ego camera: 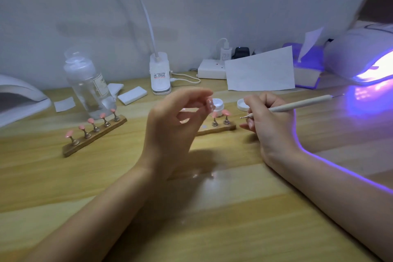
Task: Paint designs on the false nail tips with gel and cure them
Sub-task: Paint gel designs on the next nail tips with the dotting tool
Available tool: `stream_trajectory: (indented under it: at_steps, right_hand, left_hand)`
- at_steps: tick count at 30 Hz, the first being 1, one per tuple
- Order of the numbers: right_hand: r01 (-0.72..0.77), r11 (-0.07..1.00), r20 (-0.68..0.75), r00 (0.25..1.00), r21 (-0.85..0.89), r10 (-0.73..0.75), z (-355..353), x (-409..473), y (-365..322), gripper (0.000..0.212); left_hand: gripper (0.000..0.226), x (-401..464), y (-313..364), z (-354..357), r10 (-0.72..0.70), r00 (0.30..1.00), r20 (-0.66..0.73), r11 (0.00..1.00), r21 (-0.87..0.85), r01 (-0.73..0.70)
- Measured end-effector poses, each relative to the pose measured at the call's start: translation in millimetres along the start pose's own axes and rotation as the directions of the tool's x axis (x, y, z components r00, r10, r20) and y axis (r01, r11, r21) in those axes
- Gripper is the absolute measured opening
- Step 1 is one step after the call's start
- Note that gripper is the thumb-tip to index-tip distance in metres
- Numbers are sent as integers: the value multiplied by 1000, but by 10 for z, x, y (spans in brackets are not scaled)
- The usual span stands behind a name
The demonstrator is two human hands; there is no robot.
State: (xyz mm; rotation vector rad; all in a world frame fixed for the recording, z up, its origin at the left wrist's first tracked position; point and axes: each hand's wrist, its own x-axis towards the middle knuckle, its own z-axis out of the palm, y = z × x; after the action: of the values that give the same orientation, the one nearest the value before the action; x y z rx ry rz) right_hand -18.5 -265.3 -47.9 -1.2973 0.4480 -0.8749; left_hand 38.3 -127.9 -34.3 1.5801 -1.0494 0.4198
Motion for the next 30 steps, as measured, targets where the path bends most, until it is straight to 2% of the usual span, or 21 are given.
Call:
stream_trajectory:
  at_steps: [4,7,10,15,25,30]
  right_hand:
    - [-15,1000,15,1000,-19,15,-3,18,4,36]
    - [-22,999,20,1000,-30,23,4,19,6,36]
    - [-24,999,28,999,-39,25,-2,21,12,36]
    - [-20,999,44,999,-42,22,-4,26,18,27]
    - [-20,1000,64,998,-15,21,-10,38,21,34]
    - [-22,1000,74,997,-15,23,-14,37,28,37]
  left_hand:
    - [17,174,-17,-112,-148,989,9,987,-56,148]
    - [19,210,-43,-123,-280,957,81,952,-108,288]
    - [17,190,-84,-80,-350,923,160,931,-49,361]
    - [22,202,-107,-17,-353,895,271,935,83,344]
    - [30,176,-213,-8,-398,885,243,912,206,354]
    - [25,149,-251,5,-417,857,302,900,269,343]
